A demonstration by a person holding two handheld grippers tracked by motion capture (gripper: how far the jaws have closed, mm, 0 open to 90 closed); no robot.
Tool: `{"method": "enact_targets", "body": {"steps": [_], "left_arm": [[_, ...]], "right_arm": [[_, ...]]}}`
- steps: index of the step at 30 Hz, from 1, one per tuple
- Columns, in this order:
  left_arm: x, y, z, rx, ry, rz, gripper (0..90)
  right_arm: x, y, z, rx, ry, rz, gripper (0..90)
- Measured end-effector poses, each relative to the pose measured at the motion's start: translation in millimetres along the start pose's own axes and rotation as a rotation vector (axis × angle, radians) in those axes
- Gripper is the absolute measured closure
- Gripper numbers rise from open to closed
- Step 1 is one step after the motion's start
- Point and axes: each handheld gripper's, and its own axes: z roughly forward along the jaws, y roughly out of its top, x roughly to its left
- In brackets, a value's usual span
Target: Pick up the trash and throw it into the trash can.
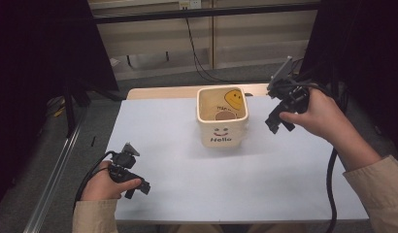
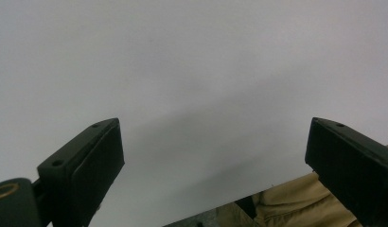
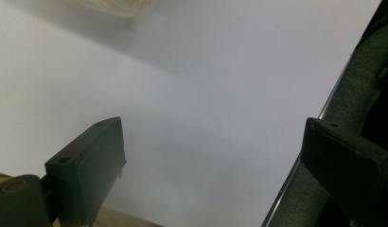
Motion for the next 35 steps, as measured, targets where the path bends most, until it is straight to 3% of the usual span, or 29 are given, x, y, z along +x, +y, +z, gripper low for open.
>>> {"method": "enact_targets", "body": {"steps": [10, 16, 18, 22, 25, 29, 35], "left_arm": [[-1.1, -1.0, -0.8, 0.005, -0.014, 0.001, 5.2], [-0.2, -1.6, -1.6, -0.002, -0.005, 0.004, 5.2], [0.2, -2.1, -1.2, -0.007, -0.003, -0.003, 5.1], [-0.4, -2.1, -1.3, -0.007, -0.003, -0.003, 5.2], [-1.0, -1.8, -1.0, -0.005, -0.006, -0.004, 5.2], [-0.6, -1.8, -0.6, 0.002, -0.006, -0.002, 5.2], [-0.6, -1.7, -0.1, 0.000, -0.006, -0.007, 5.2]], "right_arm": [[5.0, -31.1, 36.4, 0.022, -0.002, -0.006, 7.3], [9.8, -55.3, 60.8, 0.040, 0.040, -0.020, 7.1], [11.3, -69.7, 79.9, 0.066, 0.038, -0.009, 7.5], [9.8, -84.0, 98.1, 0.073, 0.072, 0.007, 7.5], [8.7, -90.5, 105.1, 0.082, 0.069, 0.016, 7.5], [6.8, -106.7, 119.1, 0.085, 0.100, 0.033, 7.5], [4.8, -118.4, 130.8, 0.097, 0.093, 0.039, 7.6]]}}
